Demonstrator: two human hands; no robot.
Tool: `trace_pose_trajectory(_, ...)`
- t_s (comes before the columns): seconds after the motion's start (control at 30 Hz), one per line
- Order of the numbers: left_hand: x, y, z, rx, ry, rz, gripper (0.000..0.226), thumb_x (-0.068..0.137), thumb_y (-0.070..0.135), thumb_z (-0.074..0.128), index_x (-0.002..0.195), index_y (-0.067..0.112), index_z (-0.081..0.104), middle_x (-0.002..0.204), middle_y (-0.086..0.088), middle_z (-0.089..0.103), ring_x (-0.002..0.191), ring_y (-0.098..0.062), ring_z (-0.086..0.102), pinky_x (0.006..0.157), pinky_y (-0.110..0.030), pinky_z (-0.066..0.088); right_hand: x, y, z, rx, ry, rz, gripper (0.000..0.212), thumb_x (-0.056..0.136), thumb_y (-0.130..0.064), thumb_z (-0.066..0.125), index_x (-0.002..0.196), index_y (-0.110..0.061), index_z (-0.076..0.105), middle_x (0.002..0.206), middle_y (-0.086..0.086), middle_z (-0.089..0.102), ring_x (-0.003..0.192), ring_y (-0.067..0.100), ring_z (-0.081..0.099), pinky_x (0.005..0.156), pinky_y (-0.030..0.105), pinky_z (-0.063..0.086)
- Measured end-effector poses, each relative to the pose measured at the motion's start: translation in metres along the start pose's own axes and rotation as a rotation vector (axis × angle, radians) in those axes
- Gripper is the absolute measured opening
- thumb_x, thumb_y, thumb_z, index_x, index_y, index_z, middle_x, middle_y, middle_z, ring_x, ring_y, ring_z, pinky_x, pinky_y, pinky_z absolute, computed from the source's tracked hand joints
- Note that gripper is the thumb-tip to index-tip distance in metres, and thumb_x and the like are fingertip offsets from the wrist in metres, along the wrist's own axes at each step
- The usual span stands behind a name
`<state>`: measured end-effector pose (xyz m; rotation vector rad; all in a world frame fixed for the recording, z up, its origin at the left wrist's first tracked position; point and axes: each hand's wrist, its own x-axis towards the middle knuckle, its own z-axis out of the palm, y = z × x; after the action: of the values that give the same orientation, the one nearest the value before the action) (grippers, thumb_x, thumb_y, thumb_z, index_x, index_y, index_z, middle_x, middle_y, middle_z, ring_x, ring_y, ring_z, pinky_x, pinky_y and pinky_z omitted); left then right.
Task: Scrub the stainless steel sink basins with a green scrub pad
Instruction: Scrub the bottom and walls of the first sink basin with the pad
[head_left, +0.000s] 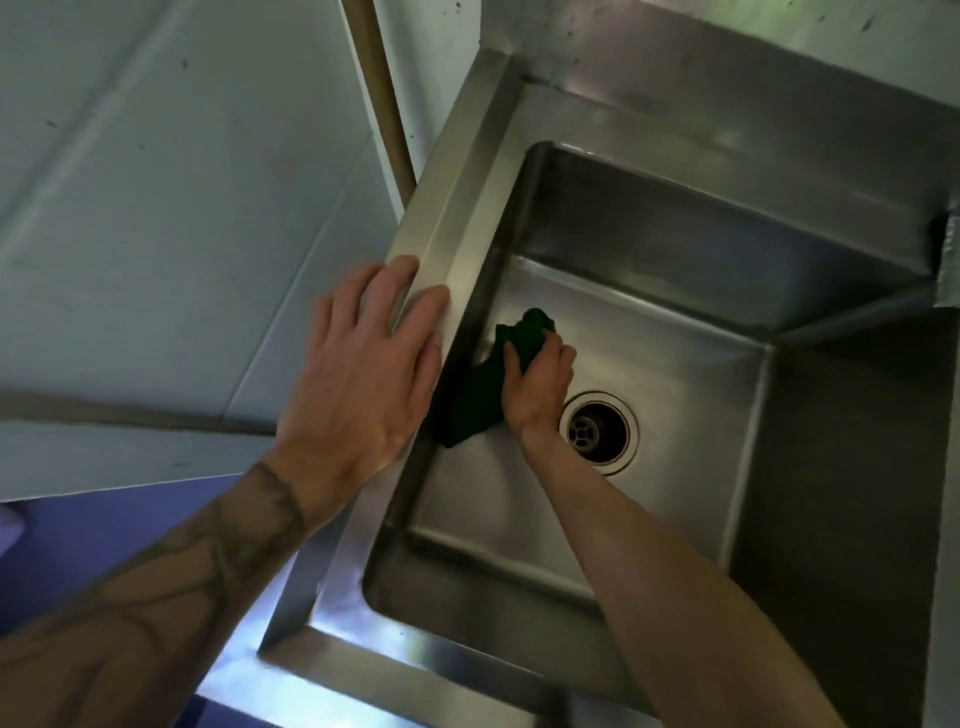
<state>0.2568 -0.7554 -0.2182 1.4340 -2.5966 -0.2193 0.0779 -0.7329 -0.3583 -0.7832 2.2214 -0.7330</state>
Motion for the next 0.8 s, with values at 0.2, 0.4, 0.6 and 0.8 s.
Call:
trace_pose_trajectory(0.2,-0.001,-0.001,0.004,-0.014,0.010,-0.003,0.039,0.112,0.032,0.051,0.145,0.011,0.058,0.157,-0.022,0.046,0.143,-0.043,0.041,0.114,-0.061,0.045,0.053,-0.060,0.022,0.357,0.022,0.198,0.042,0.103,-0.033,0.063,0.137,-0.010,0.058,0.134,0.012,0.060,0.119,0.028,0.061,0.104,0.039,0.051)
trace_pose_trajectory(0.4,-0.002,-0.003,0.008,0.014,0.013,0.013,0.046,0.112,0.038,0.043,0.148,0.013,0.055,0.158,-0.021,0.042,0.144,-0.045,0.042,0.110,-0.063,0.049,0.045,-0.085,0.019,0.716,0.167,0.049,0.011,0.103,-0.039,0.060,0.113,-0.040,0.064,0.116,-0.004,0.071,0.109,0.012,0.068,0.098,0.031,0.054)
trace_pose_trajectory(0.6,-0.003,-0.007,0.016,0.053,0.032,0.035,0.047,0.114,0.038,0.040,0.152,0.013,0.053,0.162,-0.021,0.038,0.147,-0.045,0.041,0.112,-0.062,0.047,0.062,-0.095,0.016,0.718,-0.017,0.261,0.058,0.110,-0.044,0.046,0.161,-0.019,0.032,0.156,0.009,0.047,0.142,0.028,0.047,0.121,0.046,0.038)
trace_pose_trajectory(0.8,-0.003,-0.008,0.015,0.052,0.014,0.038,0.051,0.116,0.041,0.028,0.152,0.013,0.050,0.160,-0.022,0.038,0.147,-0.047,0.040,0.113,-0.062,0.047,0.047,-0.108,0.006,0.703,0.164,0.046,0.036,0.103,-0.052,0.050,0.131,-0.029,0.056,0.123,-0.001,0.066,0.116,0.016,0.063,0.105,0.040,0.050)
